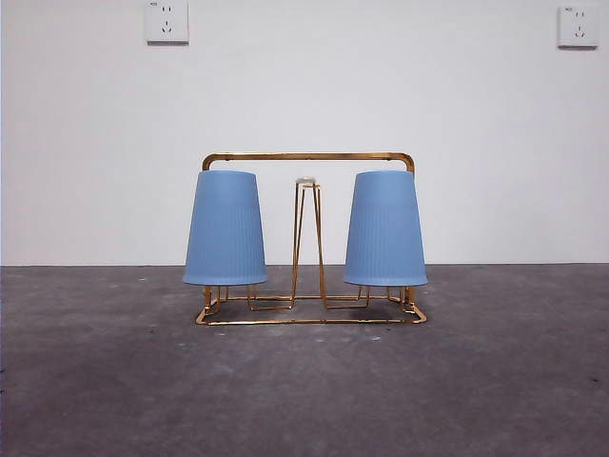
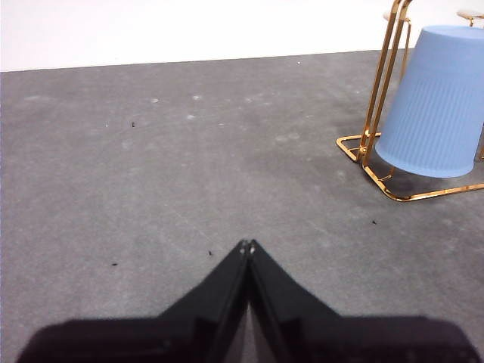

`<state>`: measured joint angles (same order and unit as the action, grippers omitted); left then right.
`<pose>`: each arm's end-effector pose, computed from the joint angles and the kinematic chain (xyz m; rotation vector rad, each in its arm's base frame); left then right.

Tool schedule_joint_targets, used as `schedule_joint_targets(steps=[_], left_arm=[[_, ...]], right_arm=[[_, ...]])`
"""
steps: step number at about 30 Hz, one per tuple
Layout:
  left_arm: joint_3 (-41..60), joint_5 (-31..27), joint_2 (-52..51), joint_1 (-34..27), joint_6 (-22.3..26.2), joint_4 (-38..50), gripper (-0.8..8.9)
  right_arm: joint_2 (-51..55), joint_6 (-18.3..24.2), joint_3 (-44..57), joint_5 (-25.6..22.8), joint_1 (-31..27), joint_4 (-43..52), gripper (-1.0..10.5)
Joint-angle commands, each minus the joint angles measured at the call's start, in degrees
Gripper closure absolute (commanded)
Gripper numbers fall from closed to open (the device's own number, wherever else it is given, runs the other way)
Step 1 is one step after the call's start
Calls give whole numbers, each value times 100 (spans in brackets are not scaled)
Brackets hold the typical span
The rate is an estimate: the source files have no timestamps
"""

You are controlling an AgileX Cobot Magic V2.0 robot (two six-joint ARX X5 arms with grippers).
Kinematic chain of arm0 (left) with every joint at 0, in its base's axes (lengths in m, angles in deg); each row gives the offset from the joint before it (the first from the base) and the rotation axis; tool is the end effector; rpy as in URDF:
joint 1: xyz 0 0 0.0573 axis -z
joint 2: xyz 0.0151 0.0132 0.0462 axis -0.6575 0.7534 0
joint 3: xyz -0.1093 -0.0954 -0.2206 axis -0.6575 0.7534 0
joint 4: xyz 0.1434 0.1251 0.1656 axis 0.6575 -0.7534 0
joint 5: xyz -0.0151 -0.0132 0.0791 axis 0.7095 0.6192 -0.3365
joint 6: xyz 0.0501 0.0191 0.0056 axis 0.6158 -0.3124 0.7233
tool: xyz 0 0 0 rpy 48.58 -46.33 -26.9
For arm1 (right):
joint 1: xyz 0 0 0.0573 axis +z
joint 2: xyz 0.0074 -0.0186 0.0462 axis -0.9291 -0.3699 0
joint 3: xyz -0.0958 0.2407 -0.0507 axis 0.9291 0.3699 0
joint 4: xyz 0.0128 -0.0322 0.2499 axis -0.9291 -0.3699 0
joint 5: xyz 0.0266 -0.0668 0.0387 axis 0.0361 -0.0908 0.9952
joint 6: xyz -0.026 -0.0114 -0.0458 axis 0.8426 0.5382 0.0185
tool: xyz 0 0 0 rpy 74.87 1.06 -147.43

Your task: Pick up cup 1,put cup 1 in the cup rack,pick up cup 2,put cup 2 in the cup rack

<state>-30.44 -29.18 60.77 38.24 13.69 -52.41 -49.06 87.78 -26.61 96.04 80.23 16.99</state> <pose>0.0987 -0.0005 0.1486 -0.0005 0.2135 -0.1376 0.0306 0.0151 0.4654 -0.1175 0.1623 0.5145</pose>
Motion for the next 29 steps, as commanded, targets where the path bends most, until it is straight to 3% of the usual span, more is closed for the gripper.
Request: schedule_joint_targets(steps=[1, 8, 13, 16, 21, 29], left_arm=[[61, -15, 35, 9, -35, 42, 816], [61, -15, 55, 9, -35, 42, 816], [61, -15, 57, 9, -35, 42, 816], [61, -15, 57, 9, -35, 42, 816], [61, -17, 61, 9, -35, 42, 816], [61, -15, 79, 9, -35, 39, 816]], right_arm=[[435, 162, 876, 125, -664, 962, 946], [1744, -79, 3563, 205, -1128, 2889, 946], [2559, -260, 5574, -603, -1126, 3873, 946], [2949, -601, 6533, -750, -1126, 4428, 946], [3486, -890, 7593, -894, -1126, 4813, 946], [3755, -874, 8301, -927, -1121, 4697, 946]])
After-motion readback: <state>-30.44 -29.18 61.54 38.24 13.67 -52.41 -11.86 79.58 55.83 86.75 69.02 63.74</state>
